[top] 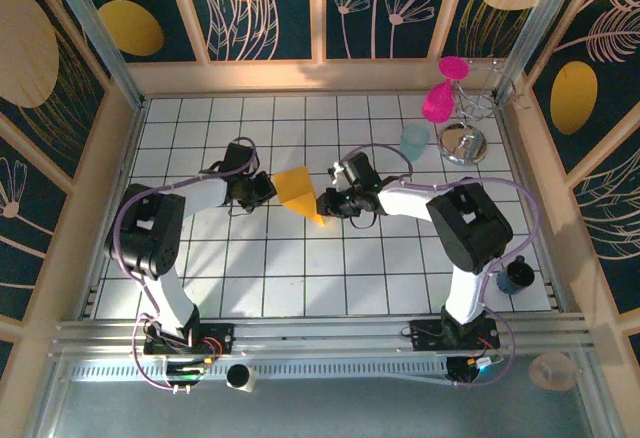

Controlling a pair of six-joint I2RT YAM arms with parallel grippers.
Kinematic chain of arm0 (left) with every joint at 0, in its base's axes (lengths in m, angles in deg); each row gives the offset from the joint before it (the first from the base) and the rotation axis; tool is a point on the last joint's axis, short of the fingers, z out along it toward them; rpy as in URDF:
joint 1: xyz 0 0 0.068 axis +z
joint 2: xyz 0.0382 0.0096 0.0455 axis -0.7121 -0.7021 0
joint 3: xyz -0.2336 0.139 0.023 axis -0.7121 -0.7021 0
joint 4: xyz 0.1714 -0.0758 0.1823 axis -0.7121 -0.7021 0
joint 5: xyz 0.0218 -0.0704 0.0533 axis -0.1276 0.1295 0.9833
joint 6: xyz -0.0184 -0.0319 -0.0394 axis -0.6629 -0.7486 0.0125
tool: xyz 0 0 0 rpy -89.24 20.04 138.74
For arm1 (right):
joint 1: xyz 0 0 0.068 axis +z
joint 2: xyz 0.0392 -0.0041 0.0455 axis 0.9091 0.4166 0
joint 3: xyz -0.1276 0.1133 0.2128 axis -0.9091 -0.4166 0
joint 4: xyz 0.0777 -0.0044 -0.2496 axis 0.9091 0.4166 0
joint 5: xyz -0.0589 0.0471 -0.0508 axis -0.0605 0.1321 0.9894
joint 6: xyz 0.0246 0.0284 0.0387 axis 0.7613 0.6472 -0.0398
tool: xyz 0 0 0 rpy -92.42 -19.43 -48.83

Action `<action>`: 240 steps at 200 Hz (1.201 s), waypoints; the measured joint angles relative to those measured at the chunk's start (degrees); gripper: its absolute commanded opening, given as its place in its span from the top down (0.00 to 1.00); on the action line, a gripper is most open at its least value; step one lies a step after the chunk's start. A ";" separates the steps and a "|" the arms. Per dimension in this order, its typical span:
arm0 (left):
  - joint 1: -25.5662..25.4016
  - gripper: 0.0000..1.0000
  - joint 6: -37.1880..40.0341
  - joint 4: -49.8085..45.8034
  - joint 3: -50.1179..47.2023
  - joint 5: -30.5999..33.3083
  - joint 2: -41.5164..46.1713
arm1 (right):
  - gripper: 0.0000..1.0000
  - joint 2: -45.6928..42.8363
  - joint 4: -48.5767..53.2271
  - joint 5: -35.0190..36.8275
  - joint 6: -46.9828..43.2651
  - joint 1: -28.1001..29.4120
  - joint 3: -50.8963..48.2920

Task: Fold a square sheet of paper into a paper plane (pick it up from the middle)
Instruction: Third fold the triangle at the center of the table, then fourth fold the wing at the center of the table.

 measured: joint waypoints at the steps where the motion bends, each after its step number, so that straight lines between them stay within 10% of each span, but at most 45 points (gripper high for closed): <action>1: 0.00 0.82 -0.11 0.11 -0.17 0.02 0.17 | 0.73 -0.07 -0.13 -0.02 0.00 0.00 0.02; 54: -2.03 0.68 -9.97 10.34 -9.60 -5.79 6.54 | 0.70 -0.04 -4.28 -2.51 3.17 -0.42 0.85; 240: -5.09 0.66 -17.90 17.53 -10.38 -8.02 1.62 | 0.83 9.05 -1.79 -2.05 0.04 0.48 10.25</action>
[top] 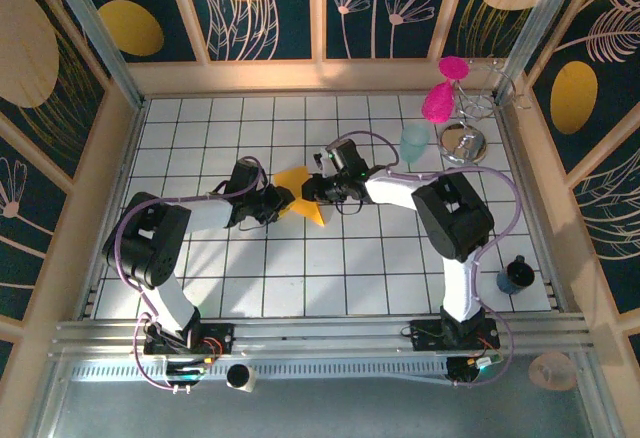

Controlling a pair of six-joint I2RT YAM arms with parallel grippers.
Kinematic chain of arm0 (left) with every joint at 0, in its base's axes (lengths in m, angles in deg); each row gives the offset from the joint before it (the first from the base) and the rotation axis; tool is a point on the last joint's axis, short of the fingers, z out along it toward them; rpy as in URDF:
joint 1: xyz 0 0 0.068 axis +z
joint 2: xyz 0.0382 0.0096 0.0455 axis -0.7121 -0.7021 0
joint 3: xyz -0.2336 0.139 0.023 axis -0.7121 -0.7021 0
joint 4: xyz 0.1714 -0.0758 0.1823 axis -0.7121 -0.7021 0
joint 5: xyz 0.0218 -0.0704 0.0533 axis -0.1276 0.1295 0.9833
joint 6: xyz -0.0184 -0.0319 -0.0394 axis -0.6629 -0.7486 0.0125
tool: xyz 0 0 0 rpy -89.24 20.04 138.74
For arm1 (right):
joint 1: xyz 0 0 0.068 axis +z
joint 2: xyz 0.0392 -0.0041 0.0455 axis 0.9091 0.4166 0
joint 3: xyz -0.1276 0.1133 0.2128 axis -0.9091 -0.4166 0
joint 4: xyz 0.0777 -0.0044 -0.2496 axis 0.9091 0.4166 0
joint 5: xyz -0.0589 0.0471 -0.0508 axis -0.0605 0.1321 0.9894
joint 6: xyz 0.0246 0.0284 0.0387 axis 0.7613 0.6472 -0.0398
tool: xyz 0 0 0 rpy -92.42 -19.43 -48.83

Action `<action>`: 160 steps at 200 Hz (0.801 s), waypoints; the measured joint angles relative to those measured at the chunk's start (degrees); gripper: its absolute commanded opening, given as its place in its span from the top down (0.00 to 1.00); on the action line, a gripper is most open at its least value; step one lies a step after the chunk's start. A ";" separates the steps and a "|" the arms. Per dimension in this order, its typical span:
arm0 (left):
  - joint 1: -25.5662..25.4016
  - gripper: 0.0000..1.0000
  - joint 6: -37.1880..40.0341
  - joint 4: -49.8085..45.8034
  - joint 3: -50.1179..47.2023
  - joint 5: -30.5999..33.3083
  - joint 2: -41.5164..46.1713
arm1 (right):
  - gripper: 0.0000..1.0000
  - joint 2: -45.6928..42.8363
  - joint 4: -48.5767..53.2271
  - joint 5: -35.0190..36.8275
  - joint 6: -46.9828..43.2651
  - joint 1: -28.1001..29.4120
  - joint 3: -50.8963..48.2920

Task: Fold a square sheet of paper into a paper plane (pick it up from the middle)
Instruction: Fourth fold the wing at the center of the table.

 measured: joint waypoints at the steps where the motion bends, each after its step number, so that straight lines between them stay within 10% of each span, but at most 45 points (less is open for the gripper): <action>1: 0.00 0.66 -0.04 0.00 0.00 0.00 0.00 | 0.83 0.09 0.02 0.02 0.02 -0.04 0.00; 160: 0.00 0.70 -4.94 3.56 -0.39 1.01 -2.60 | 0.85 3.41 1.53 0.42 1.33 -1.11 0.26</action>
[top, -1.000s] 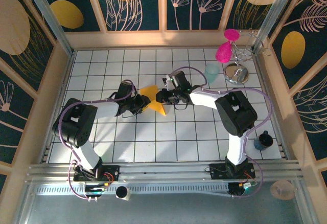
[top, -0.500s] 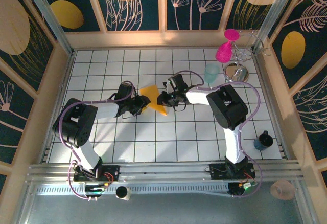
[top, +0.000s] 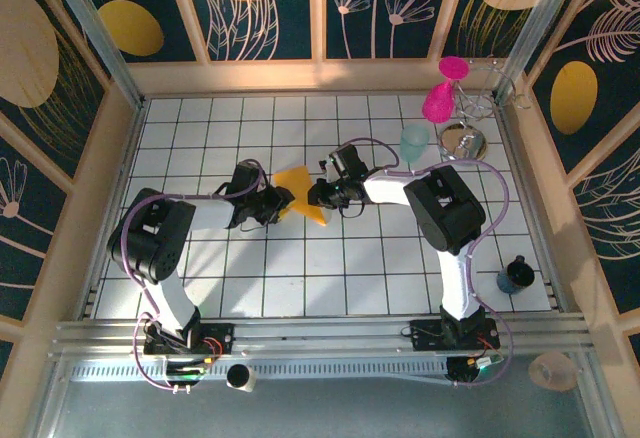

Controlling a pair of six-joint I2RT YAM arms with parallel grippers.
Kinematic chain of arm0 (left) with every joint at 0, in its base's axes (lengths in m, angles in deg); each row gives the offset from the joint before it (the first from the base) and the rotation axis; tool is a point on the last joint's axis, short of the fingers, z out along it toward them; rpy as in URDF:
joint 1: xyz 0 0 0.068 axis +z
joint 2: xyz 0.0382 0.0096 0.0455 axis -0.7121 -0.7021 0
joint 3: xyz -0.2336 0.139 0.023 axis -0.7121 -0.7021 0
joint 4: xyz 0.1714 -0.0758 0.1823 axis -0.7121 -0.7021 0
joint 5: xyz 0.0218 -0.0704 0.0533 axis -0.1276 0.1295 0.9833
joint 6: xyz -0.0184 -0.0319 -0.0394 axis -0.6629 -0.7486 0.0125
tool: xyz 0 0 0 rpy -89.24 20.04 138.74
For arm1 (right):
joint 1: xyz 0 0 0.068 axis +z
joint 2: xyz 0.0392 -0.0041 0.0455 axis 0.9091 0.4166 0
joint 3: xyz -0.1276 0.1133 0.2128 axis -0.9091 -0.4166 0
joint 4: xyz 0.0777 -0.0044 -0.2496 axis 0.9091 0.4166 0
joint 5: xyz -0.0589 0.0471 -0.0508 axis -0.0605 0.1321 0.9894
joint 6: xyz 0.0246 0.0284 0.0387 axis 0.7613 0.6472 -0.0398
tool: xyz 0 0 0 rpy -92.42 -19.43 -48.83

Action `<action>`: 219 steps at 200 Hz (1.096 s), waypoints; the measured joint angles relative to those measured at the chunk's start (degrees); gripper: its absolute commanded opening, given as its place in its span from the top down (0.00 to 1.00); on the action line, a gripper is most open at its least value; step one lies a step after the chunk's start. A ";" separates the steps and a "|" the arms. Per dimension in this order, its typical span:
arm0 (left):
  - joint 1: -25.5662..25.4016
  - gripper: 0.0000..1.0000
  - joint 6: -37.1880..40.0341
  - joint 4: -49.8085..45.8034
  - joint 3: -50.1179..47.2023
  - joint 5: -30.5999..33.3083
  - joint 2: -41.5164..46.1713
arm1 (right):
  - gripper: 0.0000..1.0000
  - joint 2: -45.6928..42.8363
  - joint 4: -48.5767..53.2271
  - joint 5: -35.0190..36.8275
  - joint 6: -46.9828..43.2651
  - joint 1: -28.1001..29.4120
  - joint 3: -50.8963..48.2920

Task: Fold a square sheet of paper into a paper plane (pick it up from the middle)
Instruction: Fourth fold the wing at the center of the table.

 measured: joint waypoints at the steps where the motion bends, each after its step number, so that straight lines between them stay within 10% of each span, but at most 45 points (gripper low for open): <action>1: 0.00 0.70 -0.09 0.07 0.00 0.00 -0.02 | 0.85 0.00 -0.02 -0.02 0.00 0.00 0.00; 219: 1.70 0.82 1.66 1.22 3.96 -2.54 -3.43 | 0.83 -0.26 -1.99 -0.26 -0.02 -0.33 -1.22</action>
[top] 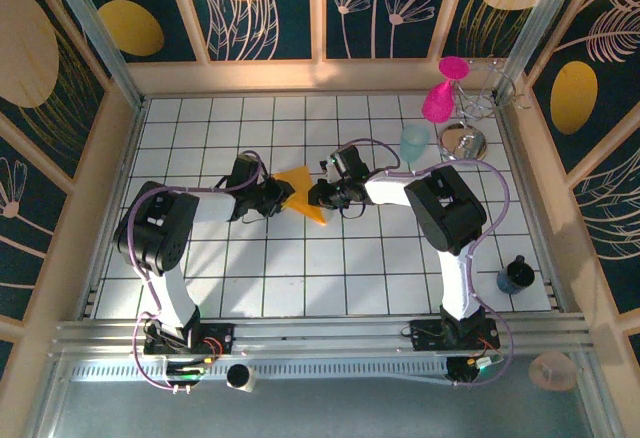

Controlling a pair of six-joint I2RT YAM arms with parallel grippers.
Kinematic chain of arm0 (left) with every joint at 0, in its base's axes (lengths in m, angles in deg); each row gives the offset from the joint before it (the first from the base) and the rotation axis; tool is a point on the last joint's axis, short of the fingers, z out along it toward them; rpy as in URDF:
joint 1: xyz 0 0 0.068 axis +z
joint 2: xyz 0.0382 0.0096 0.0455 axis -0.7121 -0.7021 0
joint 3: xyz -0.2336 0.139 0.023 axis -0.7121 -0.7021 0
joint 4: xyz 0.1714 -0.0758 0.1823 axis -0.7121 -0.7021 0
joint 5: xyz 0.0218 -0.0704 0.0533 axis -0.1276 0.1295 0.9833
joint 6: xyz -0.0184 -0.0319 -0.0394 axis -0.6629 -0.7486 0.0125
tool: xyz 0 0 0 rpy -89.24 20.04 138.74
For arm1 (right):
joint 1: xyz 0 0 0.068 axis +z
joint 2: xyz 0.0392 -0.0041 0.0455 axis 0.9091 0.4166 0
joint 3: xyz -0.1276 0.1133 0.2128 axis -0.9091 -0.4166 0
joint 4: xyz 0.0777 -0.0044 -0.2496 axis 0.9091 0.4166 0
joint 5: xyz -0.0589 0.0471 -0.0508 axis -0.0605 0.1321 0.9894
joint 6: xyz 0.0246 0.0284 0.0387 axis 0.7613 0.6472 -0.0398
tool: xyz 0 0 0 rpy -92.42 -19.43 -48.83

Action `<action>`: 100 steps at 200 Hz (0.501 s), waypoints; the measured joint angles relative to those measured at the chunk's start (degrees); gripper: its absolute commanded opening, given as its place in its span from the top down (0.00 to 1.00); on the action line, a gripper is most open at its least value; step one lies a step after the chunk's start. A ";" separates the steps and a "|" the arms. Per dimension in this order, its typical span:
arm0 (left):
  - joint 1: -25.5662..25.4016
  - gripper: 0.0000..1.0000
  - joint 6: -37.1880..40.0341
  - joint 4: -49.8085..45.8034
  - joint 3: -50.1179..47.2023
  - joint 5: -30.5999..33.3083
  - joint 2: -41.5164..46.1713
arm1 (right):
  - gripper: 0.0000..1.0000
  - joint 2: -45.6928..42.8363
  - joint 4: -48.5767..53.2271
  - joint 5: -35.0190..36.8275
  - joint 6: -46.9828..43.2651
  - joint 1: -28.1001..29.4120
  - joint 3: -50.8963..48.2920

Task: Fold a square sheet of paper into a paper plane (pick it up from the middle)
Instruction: Fourth fold the wing at the center of the table.

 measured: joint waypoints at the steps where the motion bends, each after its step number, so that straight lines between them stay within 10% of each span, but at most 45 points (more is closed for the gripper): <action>1: 0.00 0.82 0.02 -0.04 0.02 0.02 -0.04 | 0.83 0.00 0.00 0.00 0.02 0.00 0.00; 100: 0.26 0.94 2.19 -7.04 2.75 2.58 0.50 | 0.70 -12.35 -0.42 12.92 -10.21 1.09 -5.60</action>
